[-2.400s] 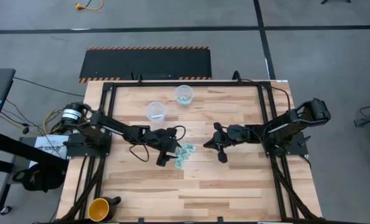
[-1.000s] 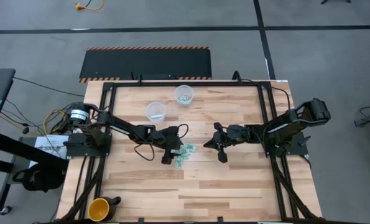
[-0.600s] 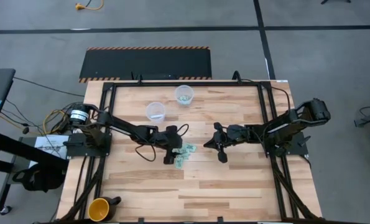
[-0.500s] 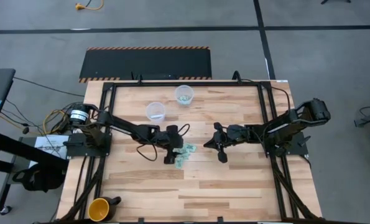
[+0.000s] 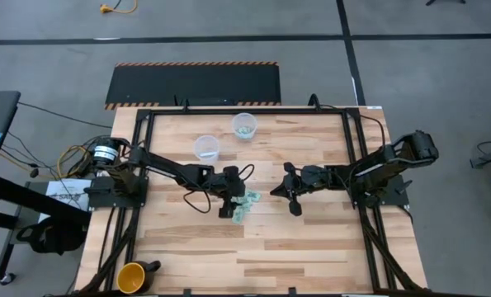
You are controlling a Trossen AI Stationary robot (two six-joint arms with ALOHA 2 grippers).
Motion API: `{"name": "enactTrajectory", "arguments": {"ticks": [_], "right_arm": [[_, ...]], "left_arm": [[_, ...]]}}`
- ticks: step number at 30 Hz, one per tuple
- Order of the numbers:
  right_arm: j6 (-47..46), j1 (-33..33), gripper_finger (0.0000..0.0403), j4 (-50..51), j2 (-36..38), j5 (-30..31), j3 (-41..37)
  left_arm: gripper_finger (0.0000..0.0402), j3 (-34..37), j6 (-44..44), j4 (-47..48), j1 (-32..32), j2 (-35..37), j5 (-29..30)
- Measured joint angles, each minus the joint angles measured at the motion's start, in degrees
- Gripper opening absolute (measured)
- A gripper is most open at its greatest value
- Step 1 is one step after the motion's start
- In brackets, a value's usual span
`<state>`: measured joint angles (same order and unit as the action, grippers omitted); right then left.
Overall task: Pick and place items into bin
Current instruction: Put the stevia packet into the bottom transparent bin
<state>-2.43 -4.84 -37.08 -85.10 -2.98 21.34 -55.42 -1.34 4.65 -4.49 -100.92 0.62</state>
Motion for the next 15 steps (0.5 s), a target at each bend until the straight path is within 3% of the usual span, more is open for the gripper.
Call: {"name": "enactTrajectory", "arguments": {"ticks": [15], "right_arm": [[0.0, 0.0, 0.001, 0.7, 0.0, 0.0, 0.0]], "left_arm": [[0.0248, -1.2, 0.5, -3.3, 0.1, -7.6, 0.4]]}}
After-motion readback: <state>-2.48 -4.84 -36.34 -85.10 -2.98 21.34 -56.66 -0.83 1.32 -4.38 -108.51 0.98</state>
